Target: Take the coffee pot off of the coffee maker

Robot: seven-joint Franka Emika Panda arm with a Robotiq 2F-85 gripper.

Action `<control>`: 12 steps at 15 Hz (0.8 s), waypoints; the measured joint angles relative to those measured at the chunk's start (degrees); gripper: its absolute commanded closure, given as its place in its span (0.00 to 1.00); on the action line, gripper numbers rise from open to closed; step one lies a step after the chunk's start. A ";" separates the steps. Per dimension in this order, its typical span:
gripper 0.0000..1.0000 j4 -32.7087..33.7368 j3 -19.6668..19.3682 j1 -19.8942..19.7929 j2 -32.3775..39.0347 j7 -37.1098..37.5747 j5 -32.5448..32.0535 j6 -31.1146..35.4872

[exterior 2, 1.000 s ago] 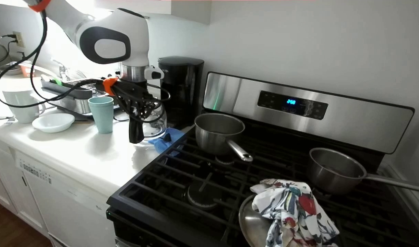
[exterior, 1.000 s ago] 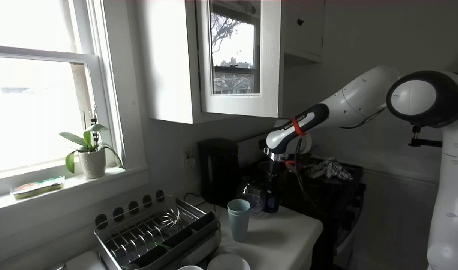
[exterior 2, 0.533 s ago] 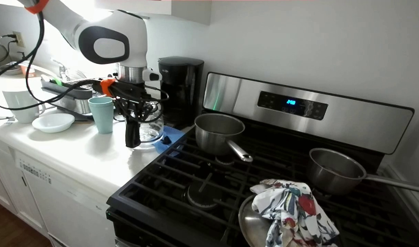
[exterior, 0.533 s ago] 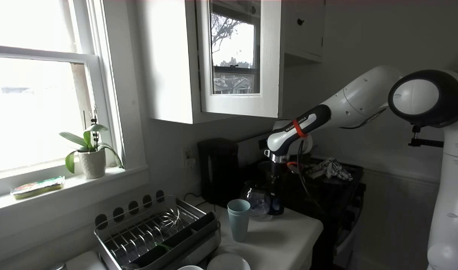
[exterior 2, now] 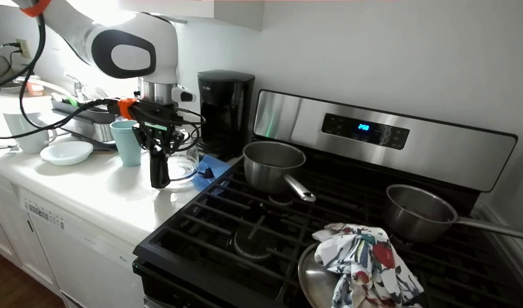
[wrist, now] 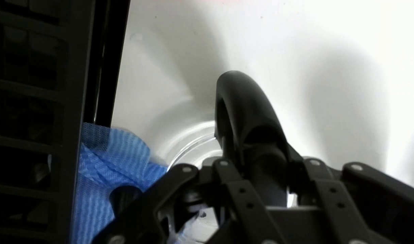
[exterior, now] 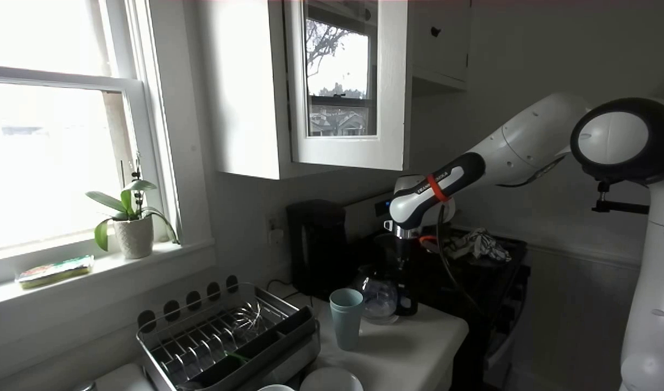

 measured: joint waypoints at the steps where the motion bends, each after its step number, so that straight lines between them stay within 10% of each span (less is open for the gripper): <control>1: 0.92 -0.42 0.00 0.11 -0.43 -0.01 -0.26 -0.07; 8: 0.92 -3.85 -0.59 0.29 -3.96 -0.08 -1.42 -2.78; 9: 0.44 -4.06 -0.70 0.30 -4.30 -0.08 -1.43 -3.71; 12: 0.29 -4.42 -0.99 0.35 -4.83 -0.08 -1.49 -5.27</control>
